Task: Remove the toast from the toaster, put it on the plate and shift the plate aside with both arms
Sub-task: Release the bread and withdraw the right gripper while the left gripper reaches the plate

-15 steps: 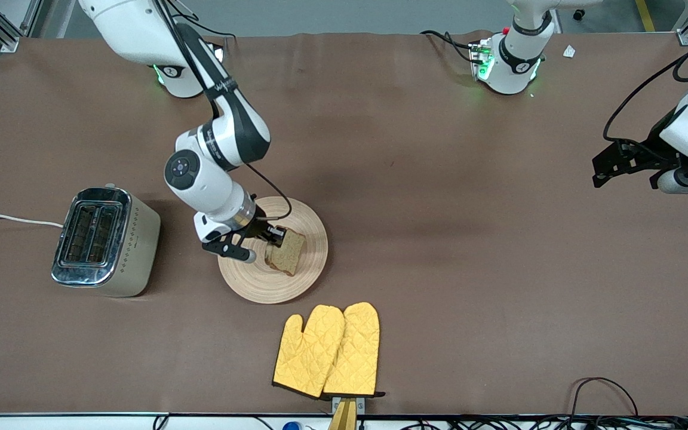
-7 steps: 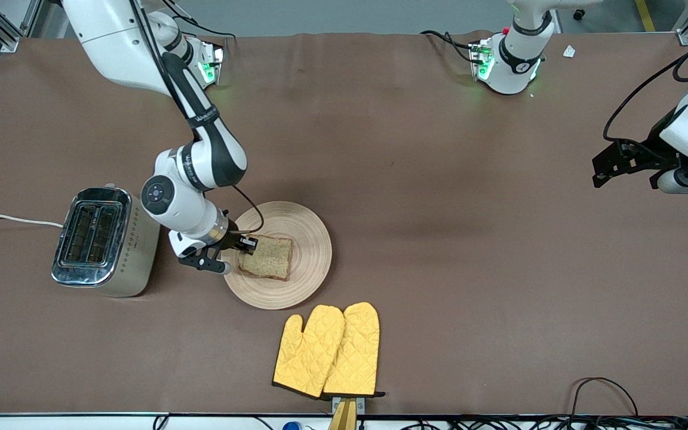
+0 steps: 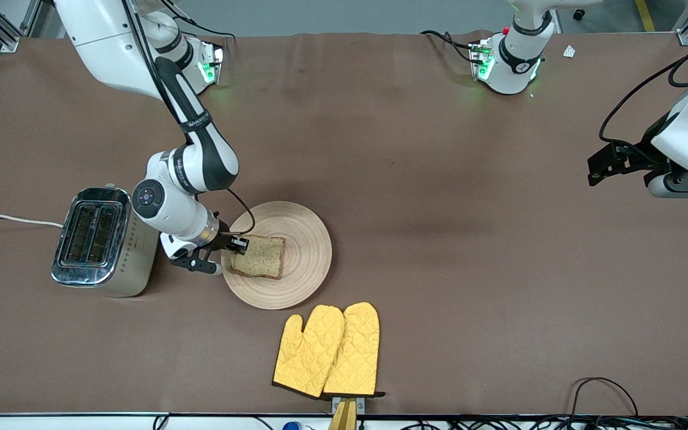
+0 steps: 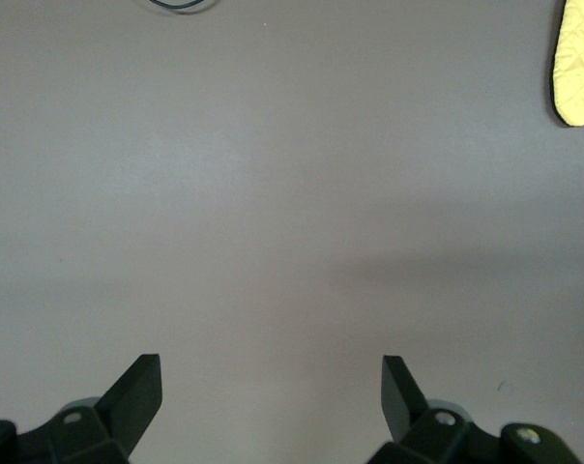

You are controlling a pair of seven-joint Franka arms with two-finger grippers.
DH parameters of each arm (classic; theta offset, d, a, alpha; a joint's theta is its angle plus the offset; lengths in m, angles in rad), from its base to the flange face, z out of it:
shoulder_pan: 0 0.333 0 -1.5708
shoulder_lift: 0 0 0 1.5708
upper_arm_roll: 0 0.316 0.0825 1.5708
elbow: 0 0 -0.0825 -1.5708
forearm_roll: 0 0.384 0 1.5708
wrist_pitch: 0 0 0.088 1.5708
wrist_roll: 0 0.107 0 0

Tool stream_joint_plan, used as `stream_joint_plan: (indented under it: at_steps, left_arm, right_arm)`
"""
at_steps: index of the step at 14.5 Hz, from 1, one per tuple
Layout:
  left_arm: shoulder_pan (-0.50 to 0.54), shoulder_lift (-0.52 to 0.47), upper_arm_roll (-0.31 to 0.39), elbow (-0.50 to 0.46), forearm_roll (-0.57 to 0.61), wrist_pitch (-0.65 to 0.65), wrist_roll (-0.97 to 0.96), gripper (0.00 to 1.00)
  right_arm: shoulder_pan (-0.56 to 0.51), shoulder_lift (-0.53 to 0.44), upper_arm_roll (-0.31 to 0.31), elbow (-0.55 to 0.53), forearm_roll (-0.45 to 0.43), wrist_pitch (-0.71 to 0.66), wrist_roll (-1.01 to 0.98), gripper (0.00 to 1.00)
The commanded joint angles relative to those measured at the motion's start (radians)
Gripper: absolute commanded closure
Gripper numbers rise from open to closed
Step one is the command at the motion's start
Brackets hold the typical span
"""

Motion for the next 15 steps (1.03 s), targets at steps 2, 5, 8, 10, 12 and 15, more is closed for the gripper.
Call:
stream_joint_plan:
  at_steps: [2,5,8,10,12,15]
  left_arm:
    - [-0.010,0.038,-0.006,0.009,-0.106,-0.022,-0.002,0.00]
    - [-0.013,0.136,-0.007,0.012,-0.259,0.004,-0.010,0.00]
    - [-0.042,0.256,-0.007,0.010,-0.416,0.105,-0.021,0.00]
    - [-0.078,0.352,-0.006,0.010,-0.539,0.208,-0.044,0.00]
    - [-0.130,0.437,-0.006,0.010,-0.645,0.326,-0.073,0.00]
    - [-0.217,0.550,-0.007,0.010,-0.737,0.501,-0.069,0.00]
  right_arm:
    - [-0.029,-0.026,0.008,-0.027,0.008,-0.034,-0.003,0.00]
    - [-0.063,-0.078,0.005,-0.019,0.006,-0.116,-0.009,0.00]
    - [-0.065,-0.116,-0.021,-0.019,-0.035,-0.142,-0.028,0.00]
    - [-0.065,-0.171,-0.049,-0.017,-0.122,-0.194,-0.026,0.00]
    - [-0.065,-0.242,-0.084,-0.007,-0.198,-0.284,-0.022,0.00]
    - [-0.066,-0.344,-0.129,0.030,-0.270,-0.416,-0.029,0.00]
